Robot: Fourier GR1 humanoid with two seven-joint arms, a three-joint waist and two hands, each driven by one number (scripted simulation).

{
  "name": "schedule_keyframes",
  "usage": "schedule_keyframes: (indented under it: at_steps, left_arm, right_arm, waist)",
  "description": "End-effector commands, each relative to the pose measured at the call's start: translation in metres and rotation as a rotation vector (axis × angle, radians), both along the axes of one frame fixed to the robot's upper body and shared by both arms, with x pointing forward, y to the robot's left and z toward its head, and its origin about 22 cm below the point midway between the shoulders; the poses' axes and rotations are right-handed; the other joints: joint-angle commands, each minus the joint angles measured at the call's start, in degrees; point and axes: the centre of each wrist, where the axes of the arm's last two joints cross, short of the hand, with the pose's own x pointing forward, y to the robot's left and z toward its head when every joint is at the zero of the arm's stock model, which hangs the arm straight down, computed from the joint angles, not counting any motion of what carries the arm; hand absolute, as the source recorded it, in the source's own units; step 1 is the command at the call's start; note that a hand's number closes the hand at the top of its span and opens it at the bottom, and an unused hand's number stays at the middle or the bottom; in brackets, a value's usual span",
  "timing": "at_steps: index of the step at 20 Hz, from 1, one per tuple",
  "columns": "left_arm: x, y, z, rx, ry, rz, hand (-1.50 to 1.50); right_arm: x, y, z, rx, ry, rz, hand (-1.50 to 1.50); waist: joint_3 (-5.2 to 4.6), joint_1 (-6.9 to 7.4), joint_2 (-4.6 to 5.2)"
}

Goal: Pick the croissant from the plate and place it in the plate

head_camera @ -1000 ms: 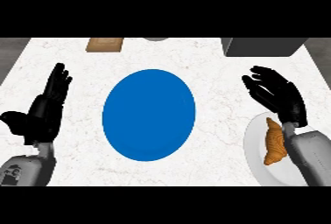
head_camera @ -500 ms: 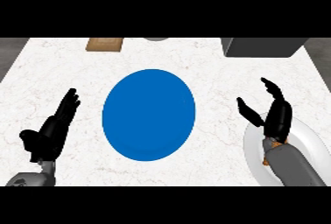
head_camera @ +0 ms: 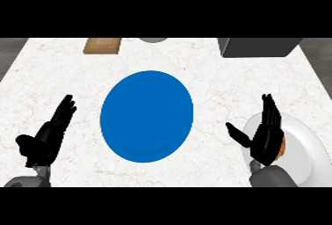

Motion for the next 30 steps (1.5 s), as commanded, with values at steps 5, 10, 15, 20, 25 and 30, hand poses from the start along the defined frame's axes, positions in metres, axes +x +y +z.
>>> schedule_keyframes:
  at_steps: [5, 10, 15, 20, 25, 30]
  left_arm:
    - [-0.003, 0.0, -0.007, -0.019, 0.001, 0.005, 0.0]
    - [-0.008, 0.006, -0.003, 0.012, 0.011, 0.014, 0.0]
    - [-0.007, -0.01, -0.016, -0.013, -0.001, -0.006, 0.0]
    - [0.001, -0.007, -0.016, -0.018, -0.018, 0.002, 0.0]
    - [-0.003, -0.008, -0.007, -0.006, -0.008, -0.014, 0.0]
    - [0.013, 0.003, 0.001, -0.004, -0.016, -0.022, 0.0]
  right_arm:
    - [-0.02, -0.021, -0.002, -0.093, 0.297, -0.179, -1.5]
    - [-0.021, -0.009, 0.017, -0.127, 0.56, -0.243, -1.5]
    - [-0.028, 0.021, 0.065, -0.07, 0.654, -0.306, -1.5]
    - [-0.033, 0.025, 0.09, -0.097, 0.747, -0.385, -1.5]
    - [-0.026, 0.007, 0.081, -0.106, 0.878, -0.431, -1.5]
    - [-0.018, 0.0, 0.091, -0.069, 0.888, -0.394, -1.5]
  waist:
    - [-0.2, -0.97, -0.15]
    - [-0.22, -0.43, -0.36]
    - [0.05, -0.14, 0.04]
    - [0.16, 0.5, 0.24]
    - [0.22, 1.04, 0.29]
    - [0.24, 0.93, 0.34]
